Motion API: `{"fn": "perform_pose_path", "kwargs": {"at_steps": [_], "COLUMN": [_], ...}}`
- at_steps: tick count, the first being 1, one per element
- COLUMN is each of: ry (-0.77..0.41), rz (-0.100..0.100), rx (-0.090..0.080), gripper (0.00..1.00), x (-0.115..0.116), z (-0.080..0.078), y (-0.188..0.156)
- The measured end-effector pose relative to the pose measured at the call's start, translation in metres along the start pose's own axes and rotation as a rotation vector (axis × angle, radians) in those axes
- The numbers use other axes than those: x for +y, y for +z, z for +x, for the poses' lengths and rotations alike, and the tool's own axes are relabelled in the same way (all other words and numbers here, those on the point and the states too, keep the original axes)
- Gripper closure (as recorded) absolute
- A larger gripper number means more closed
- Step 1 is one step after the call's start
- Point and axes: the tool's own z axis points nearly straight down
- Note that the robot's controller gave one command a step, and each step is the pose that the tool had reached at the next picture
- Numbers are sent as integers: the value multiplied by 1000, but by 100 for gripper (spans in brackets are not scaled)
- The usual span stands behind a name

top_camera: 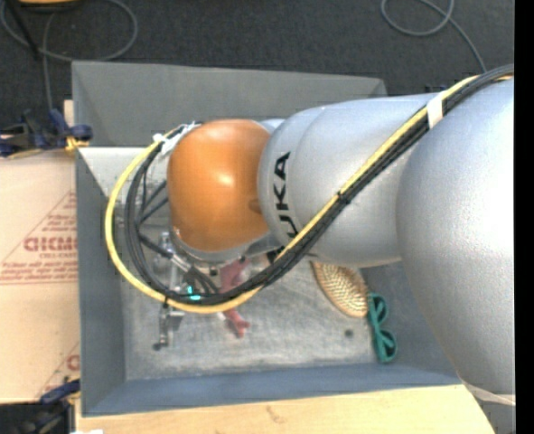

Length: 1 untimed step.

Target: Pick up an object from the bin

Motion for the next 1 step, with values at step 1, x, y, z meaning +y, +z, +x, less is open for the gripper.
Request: {"fn": "perform_pose_path", "kwargs": {"at_steps": [1], "ry": [4], "rz": [-2], "rx": [-7], "gripper": [0], "x": [-1], "z": [-2], "y": [-4]}}
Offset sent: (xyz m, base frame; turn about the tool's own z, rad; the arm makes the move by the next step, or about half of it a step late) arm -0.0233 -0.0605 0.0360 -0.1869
